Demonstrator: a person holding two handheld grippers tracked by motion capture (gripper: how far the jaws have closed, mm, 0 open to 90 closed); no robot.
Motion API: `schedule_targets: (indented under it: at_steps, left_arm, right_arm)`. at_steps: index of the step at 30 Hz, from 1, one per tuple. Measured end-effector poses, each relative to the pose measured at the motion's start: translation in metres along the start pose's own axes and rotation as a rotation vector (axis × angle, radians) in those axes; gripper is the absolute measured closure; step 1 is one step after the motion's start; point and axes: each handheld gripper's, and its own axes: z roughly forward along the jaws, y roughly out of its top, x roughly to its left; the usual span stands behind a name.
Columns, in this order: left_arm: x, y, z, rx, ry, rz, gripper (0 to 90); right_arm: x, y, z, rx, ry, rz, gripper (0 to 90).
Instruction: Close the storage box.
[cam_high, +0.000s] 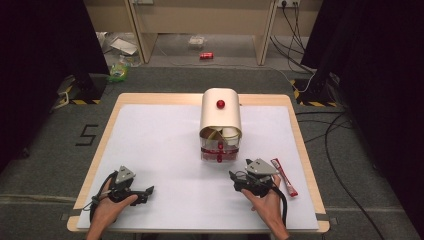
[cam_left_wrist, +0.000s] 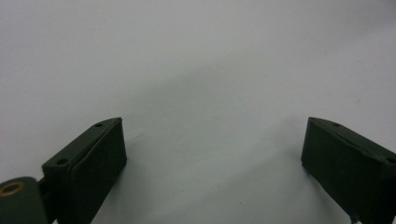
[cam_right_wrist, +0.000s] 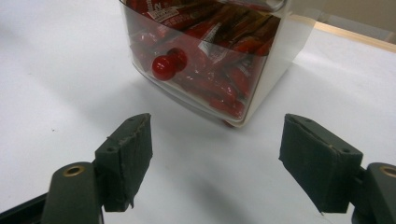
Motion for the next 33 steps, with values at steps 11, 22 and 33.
schedule_targets:
  at_steps: [11,22,33]
  left_arm:
    - [0.0,0.0,0.0,0.0,-0.001,-0.001,6.0]
    - [0.0,0.0,0.0,-0.001,-0.001,-0.001,6.0]
    - [0.0,0.0,0.0,-0.001,-0.001,-0.001,6.0]
  right_arm:
    - [-0.003,-0.004,-0.009,-0.004,-0.001,0.014,26.0]
    - [-0.005,-0.009,-0.02,-0.006,0.006,0.019,26.1]
    - [-0.004,-0.015,-0.03,-0.004,0.013,0.026,26.1]
